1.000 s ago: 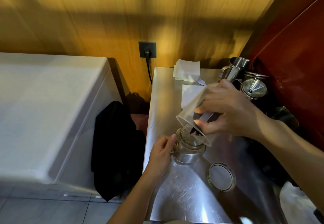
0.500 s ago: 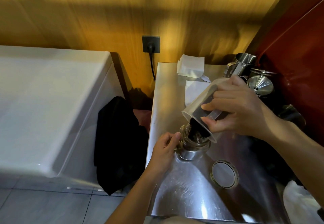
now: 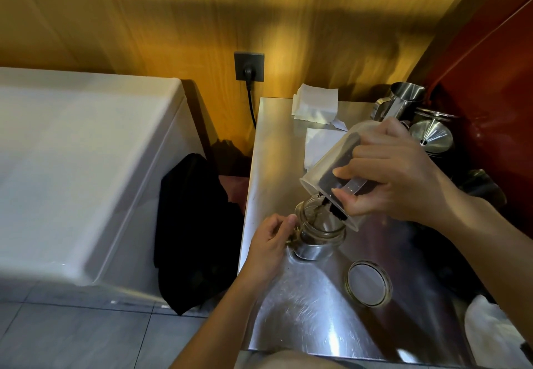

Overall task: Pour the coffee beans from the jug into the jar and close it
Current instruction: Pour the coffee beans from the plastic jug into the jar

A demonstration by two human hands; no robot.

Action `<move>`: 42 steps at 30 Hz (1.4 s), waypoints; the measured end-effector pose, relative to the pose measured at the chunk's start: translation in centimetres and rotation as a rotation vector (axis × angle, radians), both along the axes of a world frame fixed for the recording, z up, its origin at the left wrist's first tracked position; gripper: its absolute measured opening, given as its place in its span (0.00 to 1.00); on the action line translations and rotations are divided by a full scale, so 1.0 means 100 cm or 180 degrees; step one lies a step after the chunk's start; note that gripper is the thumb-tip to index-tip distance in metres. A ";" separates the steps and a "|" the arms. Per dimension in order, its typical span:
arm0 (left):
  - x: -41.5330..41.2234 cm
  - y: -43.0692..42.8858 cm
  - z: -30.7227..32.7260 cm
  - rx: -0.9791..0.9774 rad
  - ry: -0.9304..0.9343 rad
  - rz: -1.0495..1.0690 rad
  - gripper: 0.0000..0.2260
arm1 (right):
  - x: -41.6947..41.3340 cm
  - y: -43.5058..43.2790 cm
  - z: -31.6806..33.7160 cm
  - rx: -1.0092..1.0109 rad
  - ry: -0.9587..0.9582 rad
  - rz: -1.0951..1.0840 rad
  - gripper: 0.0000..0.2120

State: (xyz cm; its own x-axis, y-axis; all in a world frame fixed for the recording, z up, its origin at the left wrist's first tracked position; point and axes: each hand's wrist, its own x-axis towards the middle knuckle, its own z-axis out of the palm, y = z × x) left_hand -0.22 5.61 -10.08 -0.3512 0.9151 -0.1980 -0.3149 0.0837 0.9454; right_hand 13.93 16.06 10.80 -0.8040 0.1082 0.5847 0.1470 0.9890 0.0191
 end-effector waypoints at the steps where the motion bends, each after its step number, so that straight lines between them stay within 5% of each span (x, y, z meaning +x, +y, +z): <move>1: 0.000 0.000 0.002 0.0010 -0.0011 0.0004 0.19 | -0.001 -0.001 0.000 -0.0003 -0.0003 0.0019 0.12; 14: 0.003 -0.007 0.021 -0.0048 0.0412 -0.0015 0.15 | 0.002 0.000 -0.004 0.0086 0.0105 0.0047 0.11; 25: 0.006 -0.007 0.019 -0.0062 0.0409 0.0068 0.21 | 0.003 -0.004 -0.007 0.0260 0.0250 0.0131 0.09; 42: 0.005 -0.010 0.026 -0.0067 0.0581 0.0039 0.12 | 0.003 -0.008 -0.008 0.0342 0.0240 0.0086 0.10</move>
